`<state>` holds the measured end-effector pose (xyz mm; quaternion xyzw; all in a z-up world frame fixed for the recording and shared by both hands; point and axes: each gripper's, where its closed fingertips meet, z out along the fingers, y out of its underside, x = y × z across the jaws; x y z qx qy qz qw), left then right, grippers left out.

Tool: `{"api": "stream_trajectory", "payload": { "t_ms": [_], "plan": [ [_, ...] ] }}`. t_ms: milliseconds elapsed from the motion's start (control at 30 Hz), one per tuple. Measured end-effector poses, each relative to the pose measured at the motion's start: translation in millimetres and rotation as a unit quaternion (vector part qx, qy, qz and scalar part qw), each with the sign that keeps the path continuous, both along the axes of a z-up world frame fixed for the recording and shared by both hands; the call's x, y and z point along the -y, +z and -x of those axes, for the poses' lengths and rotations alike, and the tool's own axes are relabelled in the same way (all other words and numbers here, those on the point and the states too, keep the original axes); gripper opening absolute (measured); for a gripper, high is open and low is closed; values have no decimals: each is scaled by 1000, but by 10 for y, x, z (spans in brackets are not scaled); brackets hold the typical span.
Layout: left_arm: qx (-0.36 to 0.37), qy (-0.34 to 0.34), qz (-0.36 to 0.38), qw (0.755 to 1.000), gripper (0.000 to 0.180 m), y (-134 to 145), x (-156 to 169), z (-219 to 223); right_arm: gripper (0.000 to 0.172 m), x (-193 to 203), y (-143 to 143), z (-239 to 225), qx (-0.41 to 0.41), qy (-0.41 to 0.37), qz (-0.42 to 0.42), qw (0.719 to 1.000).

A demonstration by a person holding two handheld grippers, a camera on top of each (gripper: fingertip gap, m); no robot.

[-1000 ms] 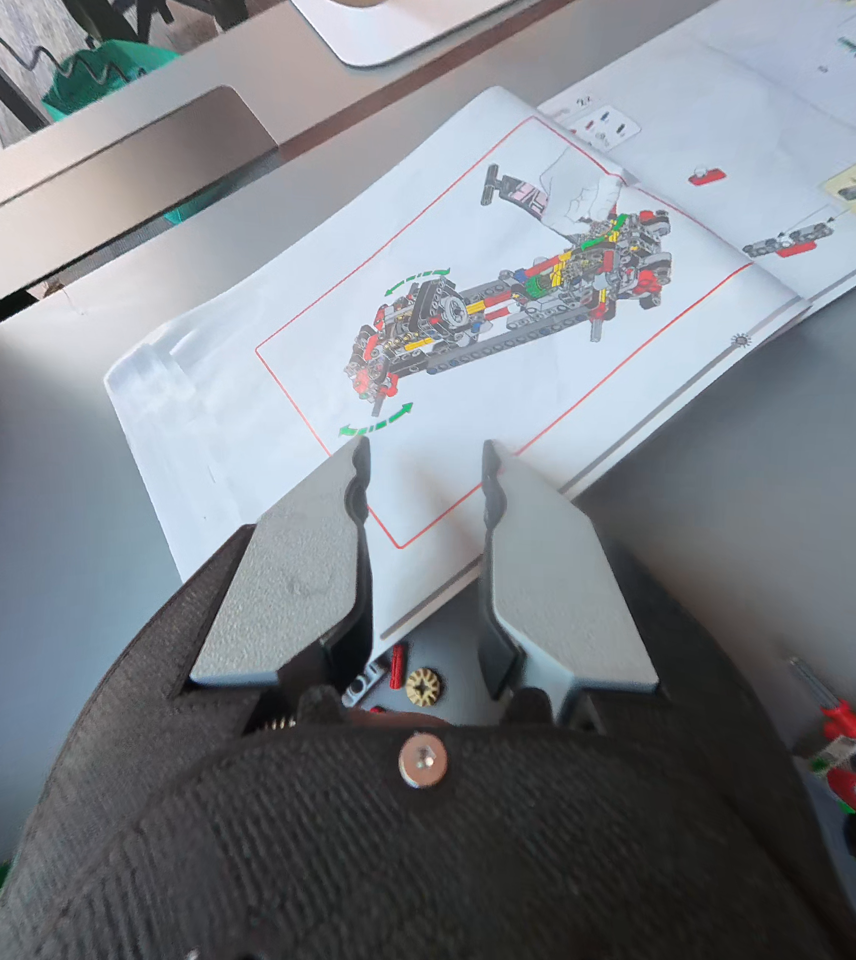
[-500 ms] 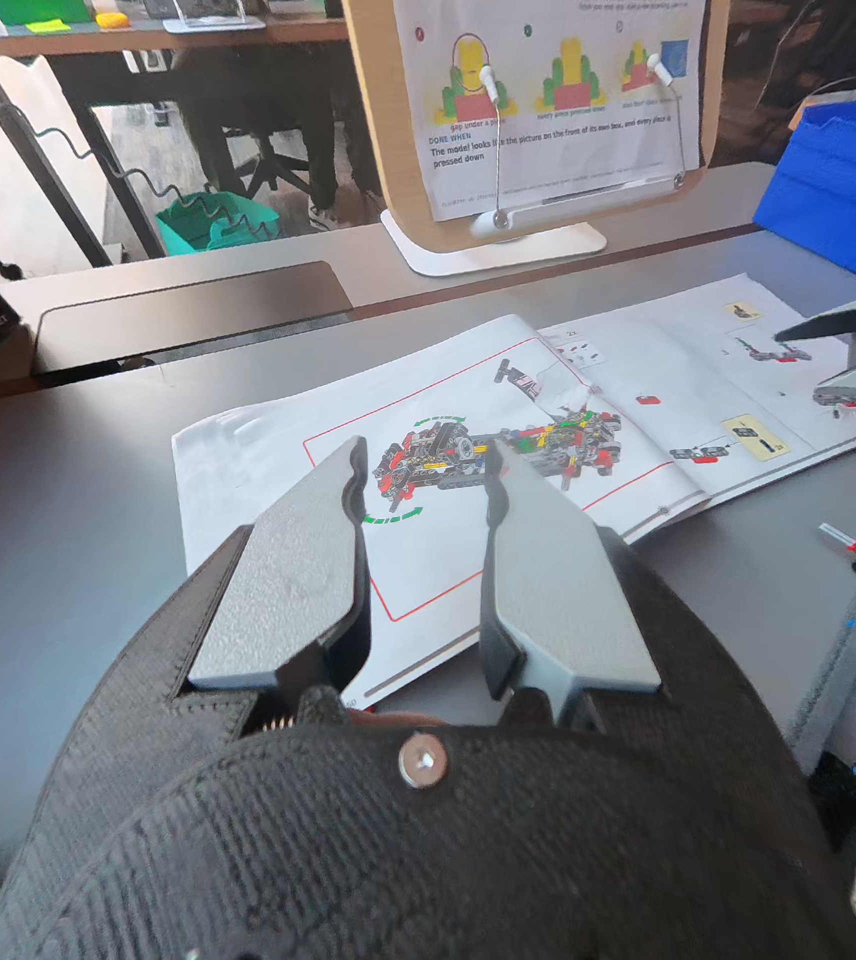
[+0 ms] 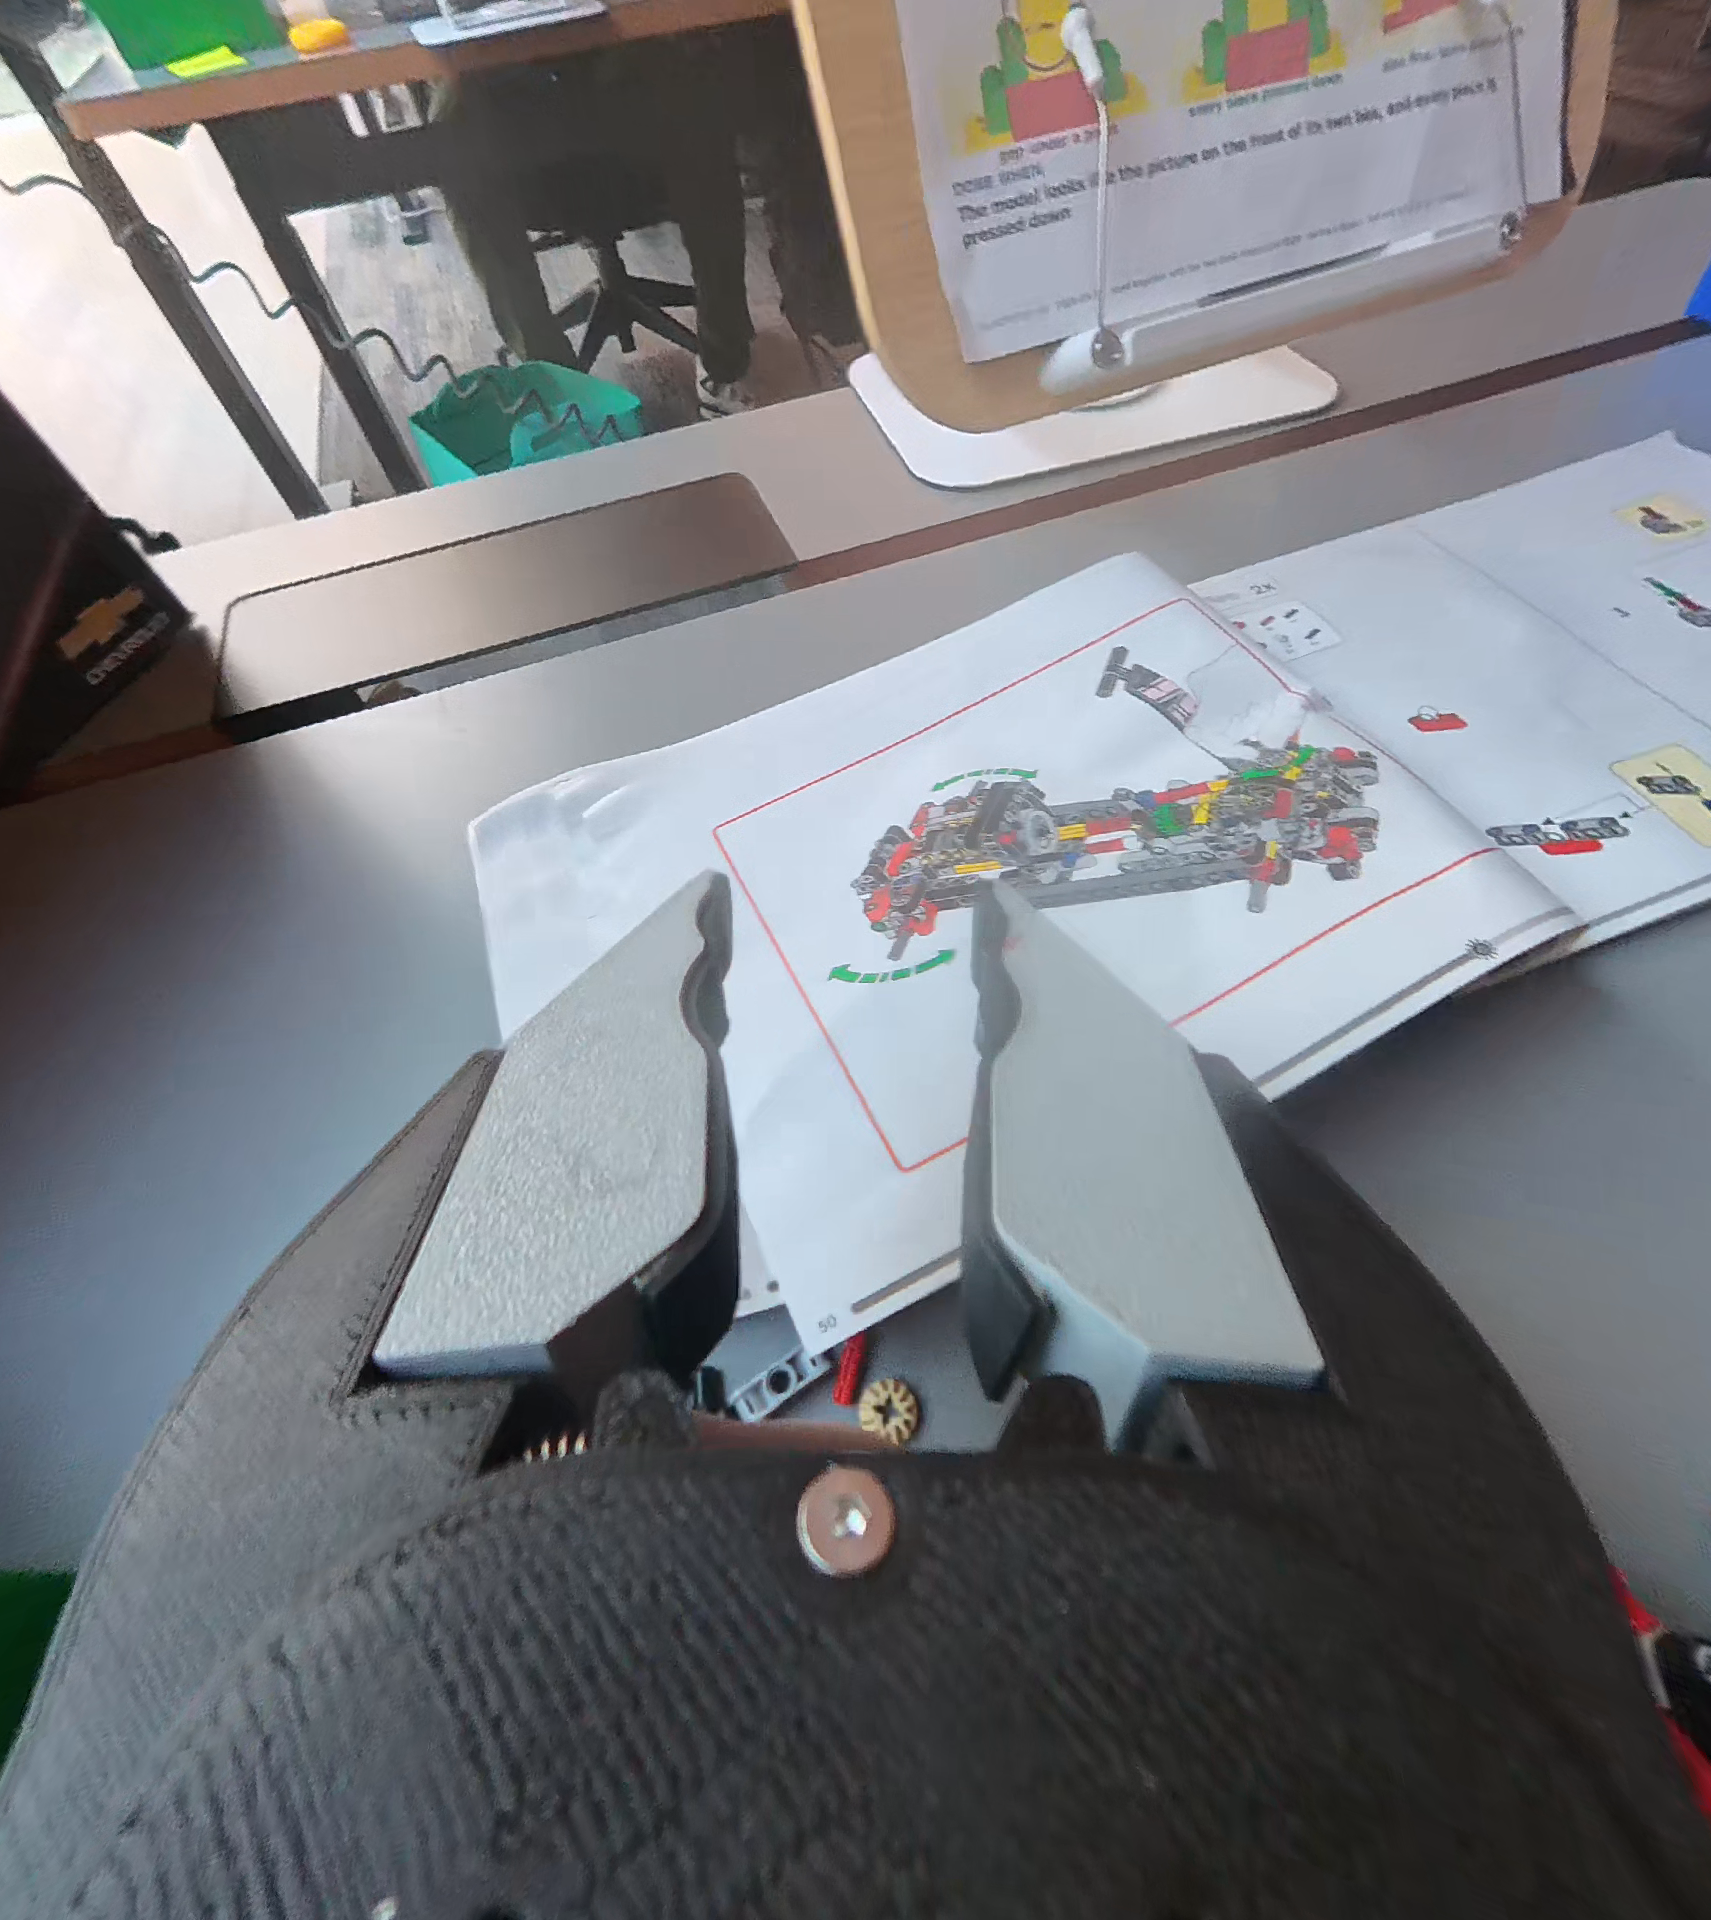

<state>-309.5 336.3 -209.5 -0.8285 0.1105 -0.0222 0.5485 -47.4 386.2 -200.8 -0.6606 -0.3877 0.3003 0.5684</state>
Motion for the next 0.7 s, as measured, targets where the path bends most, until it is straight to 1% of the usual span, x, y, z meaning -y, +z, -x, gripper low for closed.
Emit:
{"api": "stream_trajectory", "payload": {
  "t_ms": [67,133,233,333,400,467,533,633,700],
  "plan": [
    [13,10,1,1000,45,0,-7,66,51,-35,36,-52,-11,-19,-7,1000],
    [31,11,4,999,45,-1,-11,89,48,-65,-35,-66,-5,-23,10,1000],
    [40,-1,14,999,44,-20,1,58,45,-104,-102,-72,1,-21,27,999],
    [41,-26,28,998,38,-57,28,-30,43,-88,-105,-56,-4,-12,34,999],
    [38,-37,38,998,37,-97,39,-74,40,-71,-129,-37,-1,-4,39,999],
    [28,-48,59,997,38,-184,60,-125,32,-7,-166,11,6,20,47,999],
    [11,-59,84,995,39,-300,78,-185,33,17,-194,30,16,27,49,998],
    [-12,-80,100,992,40,-437,79,-295,33,29,-196,38,21,27,42,999],
    [-25,-91,127,987,40,-583,92,-342,33,29,-209,46,24,29,45,998]
  ]
}}
